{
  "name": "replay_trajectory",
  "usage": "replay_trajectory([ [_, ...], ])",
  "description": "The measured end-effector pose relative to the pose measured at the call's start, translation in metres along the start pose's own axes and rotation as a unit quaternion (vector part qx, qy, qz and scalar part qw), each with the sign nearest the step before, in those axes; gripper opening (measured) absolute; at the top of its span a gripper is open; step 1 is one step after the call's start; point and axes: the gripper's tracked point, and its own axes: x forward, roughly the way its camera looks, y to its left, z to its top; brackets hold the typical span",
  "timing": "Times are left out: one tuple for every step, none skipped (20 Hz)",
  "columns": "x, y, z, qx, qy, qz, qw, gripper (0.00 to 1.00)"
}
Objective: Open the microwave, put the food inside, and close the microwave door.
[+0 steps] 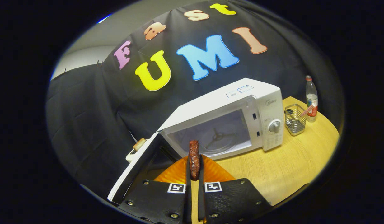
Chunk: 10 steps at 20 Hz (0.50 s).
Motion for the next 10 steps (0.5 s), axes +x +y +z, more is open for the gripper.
replay_trajectory([
  [0.012,0.001,0.003,0.001,-0.004,0.004,1.000,0.08],
  [0.025,-0.001,0.006,0.004,-0.006,0.005,1.000,0.08],
  [0.037,-0.003,0.004,0.009,-0.004,0.005,1.000,0.08],
  [0.048,-0.006,0.002,0.015,-0.001,0.005,1.000,0.08],
  [0.059,-0.010,-0.002,0.020,0.003,0.004,1.000,0.08],
  [0.068,-0.015,-0.005,0.023,0.008,0.003,1.000,0.08],
  [0.078,-0.020,-0.008,0.025,0.011,0.001,1.000,0.08],
  [0.088,-0.025,-0.011,0.026,0.014,-0.001,1.000,0.08],
  [0.097,-0.030,-0.015,0.028,0.017,-0.004,0.999,0.08],
  [0.106,-0.035,-0.017,0.029,0.018,-0.006,0.999,0.08],
])
